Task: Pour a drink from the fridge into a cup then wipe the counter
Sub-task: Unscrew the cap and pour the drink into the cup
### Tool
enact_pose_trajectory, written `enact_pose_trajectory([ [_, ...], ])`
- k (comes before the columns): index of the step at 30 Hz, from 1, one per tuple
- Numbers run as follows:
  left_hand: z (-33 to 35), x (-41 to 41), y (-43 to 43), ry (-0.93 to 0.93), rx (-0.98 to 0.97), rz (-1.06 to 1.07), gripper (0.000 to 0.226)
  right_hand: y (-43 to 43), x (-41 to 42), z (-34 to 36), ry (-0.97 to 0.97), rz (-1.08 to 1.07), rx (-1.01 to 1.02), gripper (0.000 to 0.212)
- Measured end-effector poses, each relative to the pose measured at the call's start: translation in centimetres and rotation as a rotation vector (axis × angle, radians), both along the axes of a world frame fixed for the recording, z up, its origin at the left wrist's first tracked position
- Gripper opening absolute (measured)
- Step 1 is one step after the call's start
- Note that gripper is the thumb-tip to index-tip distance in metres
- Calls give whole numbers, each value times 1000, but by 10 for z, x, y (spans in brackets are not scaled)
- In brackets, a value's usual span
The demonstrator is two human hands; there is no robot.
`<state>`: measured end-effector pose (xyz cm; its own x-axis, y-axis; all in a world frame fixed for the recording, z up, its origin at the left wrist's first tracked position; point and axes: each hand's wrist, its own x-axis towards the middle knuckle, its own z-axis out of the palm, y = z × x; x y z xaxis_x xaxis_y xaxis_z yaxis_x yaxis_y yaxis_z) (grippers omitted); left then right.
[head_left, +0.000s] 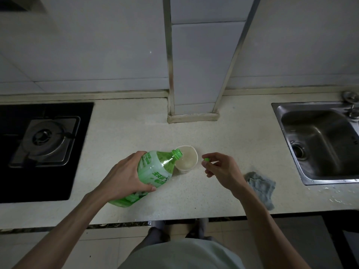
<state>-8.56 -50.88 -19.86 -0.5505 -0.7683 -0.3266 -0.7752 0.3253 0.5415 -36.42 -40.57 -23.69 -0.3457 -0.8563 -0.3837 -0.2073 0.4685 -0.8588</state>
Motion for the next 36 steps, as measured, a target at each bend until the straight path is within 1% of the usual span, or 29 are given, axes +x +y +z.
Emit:
enact_pose_trajectory([
  [36, 6, 3, -3, -35, -27, -6, 85, 2, -3, -5, 62, 30, 37, 26],
])
